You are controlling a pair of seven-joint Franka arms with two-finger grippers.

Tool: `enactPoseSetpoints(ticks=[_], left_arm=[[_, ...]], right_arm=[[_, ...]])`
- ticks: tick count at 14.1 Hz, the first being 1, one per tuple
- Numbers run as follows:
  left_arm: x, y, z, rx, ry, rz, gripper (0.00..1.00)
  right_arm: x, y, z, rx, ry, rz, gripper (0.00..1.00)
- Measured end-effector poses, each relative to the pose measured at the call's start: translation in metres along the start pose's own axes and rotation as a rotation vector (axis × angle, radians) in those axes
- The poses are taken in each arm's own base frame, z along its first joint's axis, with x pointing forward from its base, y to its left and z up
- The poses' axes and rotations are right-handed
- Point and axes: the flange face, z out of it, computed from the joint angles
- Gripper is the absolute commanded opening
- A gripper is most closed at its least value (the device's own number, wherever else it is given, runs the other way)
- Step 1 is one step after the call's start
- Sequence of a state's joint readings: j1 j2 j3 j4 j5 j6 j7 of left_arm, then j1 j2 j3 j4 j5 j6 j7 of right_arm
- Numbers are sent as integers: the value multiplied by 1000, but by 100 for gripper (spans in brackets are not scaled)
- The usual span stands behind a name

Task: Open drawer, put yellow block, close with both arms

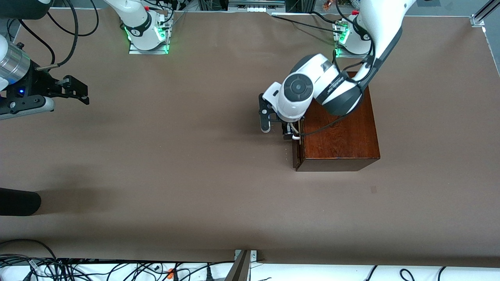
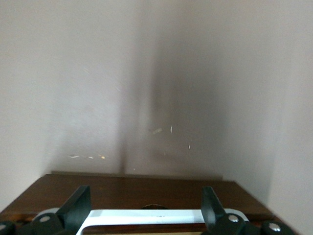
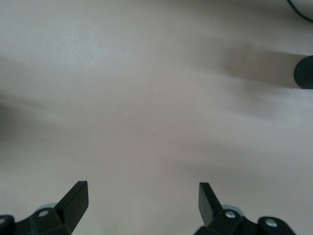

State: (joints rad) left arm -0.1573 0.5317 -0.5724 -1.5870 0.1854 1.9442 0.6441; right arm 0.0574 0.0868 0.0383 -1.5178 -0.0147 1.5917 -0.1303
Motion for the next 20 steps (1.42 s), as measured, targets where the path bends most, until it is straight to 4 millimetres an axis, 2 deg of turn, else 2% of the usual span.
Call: enactPoseSetpoints(ticks=[3,5,8,12,15,18,20], left_arm=[[-6,9,-71,49,12,-220,100],[-26,11,-123,68,-13,-394,100],[-88,-9,-196,104,-38,-578,100],[-204,-45,-258,148,25,-840,100],[-293,-52,-279,139,67,-1079,100],[-362,-47,-271,120,45,-1303,100],[-391,-49,-258,102,36,-1442,100]], right_arm=[[0,0,-2,-1,6,0,100],[0,0,-3,-1,9,0,100],[1,0,-4,-1,10,0,100],[1,0,-4,-1,10,-1,100],[1,-1,-4,-1,10,-1,100],[1,-1,-4,-1,11,-1,100],[1,-1,-4,-1,11,-1,100]])
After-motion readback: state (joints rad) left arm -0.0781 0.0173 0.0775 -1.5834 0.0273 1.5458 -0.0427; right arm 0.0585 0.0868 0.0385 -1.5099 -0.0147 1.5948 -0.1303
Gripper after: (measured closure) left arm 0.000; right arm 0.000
